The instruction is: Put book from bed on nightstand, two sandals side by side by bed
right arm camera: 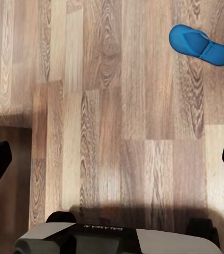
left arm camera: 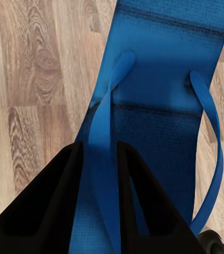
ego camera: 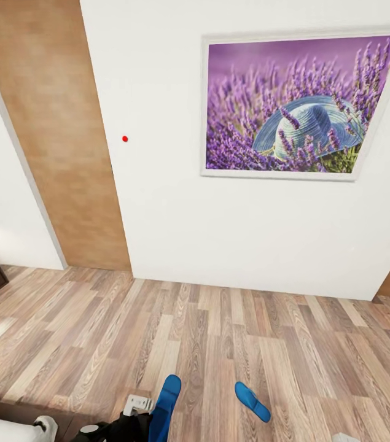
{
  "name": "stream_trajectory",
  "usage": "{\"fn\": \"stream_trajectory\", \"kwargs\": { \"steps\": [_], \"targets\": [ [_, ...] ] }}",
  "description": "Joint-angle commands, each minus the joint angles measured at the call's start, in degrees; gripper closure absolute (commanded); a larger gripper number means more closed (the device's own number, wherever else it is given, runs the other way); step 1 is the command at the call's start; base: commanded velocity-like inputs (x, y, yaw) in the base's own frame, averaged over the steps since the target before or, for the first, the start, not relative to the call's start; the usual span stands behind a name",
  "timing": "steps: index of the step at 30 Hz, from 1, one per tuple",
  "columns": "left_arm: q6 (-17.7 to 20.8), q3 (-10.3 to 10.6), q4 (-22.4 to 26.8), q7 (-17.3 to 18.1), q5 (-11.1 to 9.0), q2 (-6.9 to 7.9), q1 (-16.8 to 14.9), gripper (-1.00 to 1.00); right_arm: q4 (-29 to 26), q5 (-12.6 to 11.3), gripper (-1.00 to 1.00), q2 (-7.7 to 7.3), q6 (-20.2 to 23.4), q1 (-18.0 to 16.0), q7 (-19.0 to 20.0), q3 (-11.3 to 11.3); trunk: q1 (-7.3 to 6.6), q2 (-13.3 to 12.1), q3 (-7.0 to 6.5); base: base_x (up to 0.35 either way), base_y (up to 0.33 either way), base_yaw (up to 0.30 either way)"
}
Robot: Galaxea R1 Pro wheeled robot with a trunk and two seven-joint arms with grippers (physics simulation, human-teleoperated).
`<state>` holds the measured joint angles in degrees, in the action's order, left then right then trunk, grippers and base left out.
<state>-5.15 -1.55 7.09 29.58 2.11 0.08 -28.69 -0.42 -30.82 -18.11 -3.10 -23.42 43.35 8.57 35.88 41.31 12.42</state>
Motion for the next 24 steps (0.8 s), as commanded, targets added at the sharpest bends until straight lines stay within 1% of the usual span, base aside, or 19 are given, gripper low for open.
{"fn": "stream_trajectory", "kwargs": {
  "steps": [1, 24],
  "targets": [
    [-0.39, -0.12, -0.06, -0.14, 0.35, 0.01, -0.05, 1.00, 0.07, -0.29, -1.00, 0.00, -0.32, -0.05, 0.15, 0.48, 0.01, 0.07, 0.08, 0.010, -0.001, 0.000],
    [-0.39, -0.12, -0.06, -0.14, 0.35, 0.01, -0.05, 1.00, 0.07, -0.29, -1.00, -0.02, -0.32, -0.05, 0.15, 0.46, 0.01, 0.07, 0.08, 0.001, 0.000, 0.000]
  ]
}}
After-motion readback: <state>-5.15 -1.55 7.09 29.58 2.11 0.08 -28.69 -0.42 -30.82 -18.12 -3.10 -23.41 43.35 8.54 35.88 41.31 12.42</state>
